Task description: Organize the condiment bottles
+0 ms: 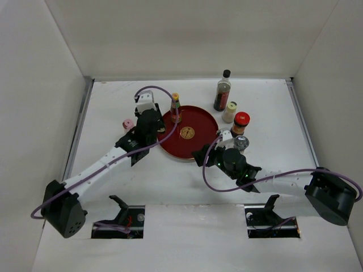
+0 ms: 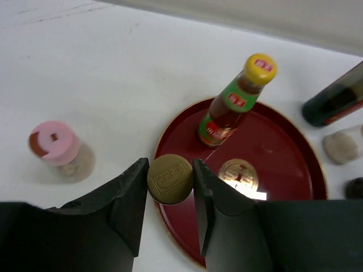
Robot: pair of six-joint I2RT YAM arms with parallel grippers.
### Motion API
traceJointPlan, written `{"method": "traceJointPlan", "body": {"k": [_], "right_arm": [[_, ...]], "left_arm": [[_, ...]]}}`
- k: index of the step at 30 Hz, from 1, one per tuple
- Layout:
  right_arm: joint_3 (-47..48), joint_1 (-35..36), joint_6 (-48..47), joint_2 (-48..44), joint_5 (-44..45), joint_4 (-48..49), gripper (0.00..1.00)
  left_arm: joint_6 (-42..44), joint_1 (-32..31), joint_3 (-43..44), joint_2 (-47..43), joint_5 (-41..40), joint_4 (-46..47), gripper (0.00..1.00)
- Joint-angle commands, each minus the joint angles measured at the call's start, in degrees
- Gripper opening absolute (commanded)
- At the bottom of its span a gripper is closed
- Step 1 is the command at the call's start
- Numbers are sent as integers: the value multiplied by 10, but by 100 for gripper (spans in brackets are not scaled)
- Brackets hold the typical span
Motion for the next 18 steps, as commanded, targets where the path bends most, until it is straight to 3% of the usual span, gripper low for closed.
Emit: {"method": "traceJointPlan", "body": {"k": [1,18], "right_arm": [[1,-4,6,-9,-3,33,69],[-1,-6,9,-10,-9,33,70]], "left_arm": [[11,-5,44,65,8,93,14],[43,12,119,240,34,175,15]]}}
